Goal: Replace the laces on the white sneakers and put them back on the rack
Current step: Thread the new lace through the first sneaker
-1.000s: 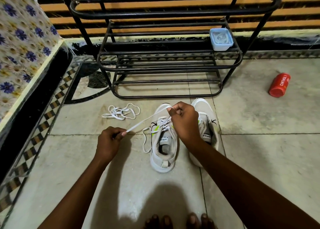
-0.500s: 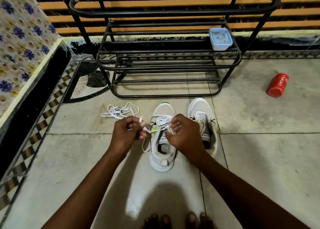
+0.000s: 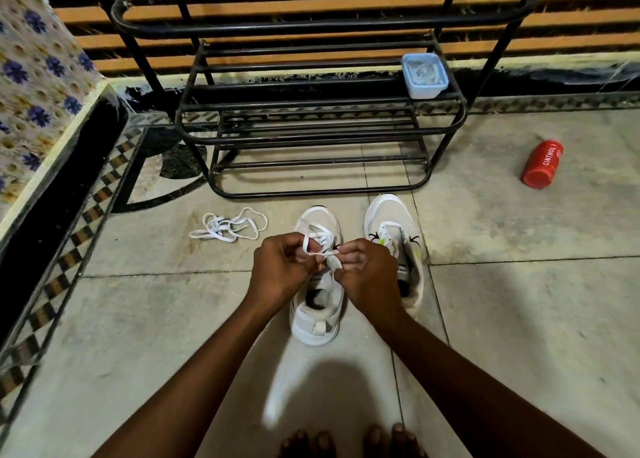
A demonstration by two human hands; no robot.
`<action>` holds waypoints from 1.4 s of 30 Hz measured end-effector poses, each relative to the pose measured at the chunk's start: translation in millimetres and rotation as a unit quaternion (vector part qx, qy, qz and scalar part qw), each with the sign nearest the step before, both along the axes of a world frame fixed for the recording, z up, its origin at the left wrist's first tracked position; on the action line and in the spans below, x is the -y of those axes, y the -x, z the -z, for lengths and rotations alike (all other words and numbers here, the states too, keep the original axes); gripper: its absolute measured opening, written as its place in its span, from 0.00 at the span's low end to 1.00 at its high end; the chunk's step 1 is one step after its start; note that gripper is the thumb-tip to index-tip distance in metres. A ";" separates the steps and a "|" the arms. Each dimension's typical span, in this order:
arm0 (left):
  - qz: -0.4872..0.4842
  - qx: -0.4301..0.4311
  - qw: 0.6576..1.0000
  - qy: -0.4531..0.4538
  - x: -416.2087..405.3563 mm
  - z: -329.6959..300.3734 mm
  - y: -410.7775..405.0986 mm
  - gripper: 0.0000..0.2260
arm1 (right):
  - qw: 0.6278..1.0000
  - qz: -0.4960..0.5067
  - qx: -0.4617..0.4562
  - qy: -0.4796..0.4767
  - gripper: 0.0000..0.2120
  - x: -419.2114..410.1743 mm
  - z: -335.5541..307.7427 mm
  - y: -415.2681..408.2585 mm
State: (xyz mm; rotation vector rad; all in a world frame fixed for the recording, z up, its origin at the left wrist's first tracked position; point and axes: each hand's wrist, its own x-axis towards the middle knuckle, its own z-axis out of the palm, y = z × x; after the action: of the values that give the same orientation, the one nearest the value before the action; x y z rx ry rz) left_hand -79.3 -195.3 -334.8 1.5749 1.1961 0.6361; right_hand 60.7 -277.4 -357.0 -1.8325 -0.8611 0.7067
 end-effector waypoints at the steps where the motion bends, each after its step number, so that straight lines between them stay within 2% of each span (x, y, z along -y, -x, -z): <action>1: 0.008 -0.009 1.000 -0.007 0.6 -0.8 -0.7 0.10 | 1.000 0.007 -0.002 0.000 0.13 -0.3 0.9 0.6; 6: 0.045 -0.047 0.997 -0.037 0.4 -2.3 -1.3 0.10 | 0.998 0.039 -0.057 -0.008 0.14 -0.5 4.4 1.7; 16: 0.077 -0.088 0.992 -0.056 -6.3 0.8 -2.4 0.07 | 0.993 0.058 -0.099 0.002 0.14 -1.6 5.5 0.1; 22: 0.099 -0.094 0.989 -0.059 -5.9 3.4 -1.7 0.06 | 0.993 0.059 -0.098 0.002 0.14 -1.3 4.4 1.2; 30: 0.092 -0.127 0.979 -0.131 1.5 1.1 -10.1 0.04 | 0.998 0.027 -0.057 -0.007 0.14 -0.1 -1.6 1.3; 32: 0.104 -0.148 0.972 -0.153 0.8 -0.6 -12.2 0.07 | 0.999 0.019 -0.041 -0.012 0.14 0.3 -1.4 1.7; 35: 0.110 -0.161 0.964 -0.183 0.0 -1.2 -15.6 0.20 | 0.999 0.010 -0.032 -0.016 0.13 0.1 -2.3 2.4; 39: 0.122 -0.178 0.960 -0.178 -0.1 -2.8 -19.4 0.20 | 0.999 0.014 -0.025 -0.022 0.14 -0.3 -4.7 0.5; 42: 0.165 -0.191 0.937 -0.241 0.0 -8.7 -20.2 0.23 | 0.999 -0.002 -0.033 -0.021 0.15 -2.4 -2.9 -2.5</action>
State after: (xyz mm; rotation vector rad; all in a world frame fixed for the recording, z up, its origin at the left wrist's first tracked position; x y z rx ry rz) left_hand -59.2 -195.3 -326.1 2.3403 1.0530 0.4281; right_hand 63.3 -275.0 -354.1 -1.7615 -0.8305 0.7433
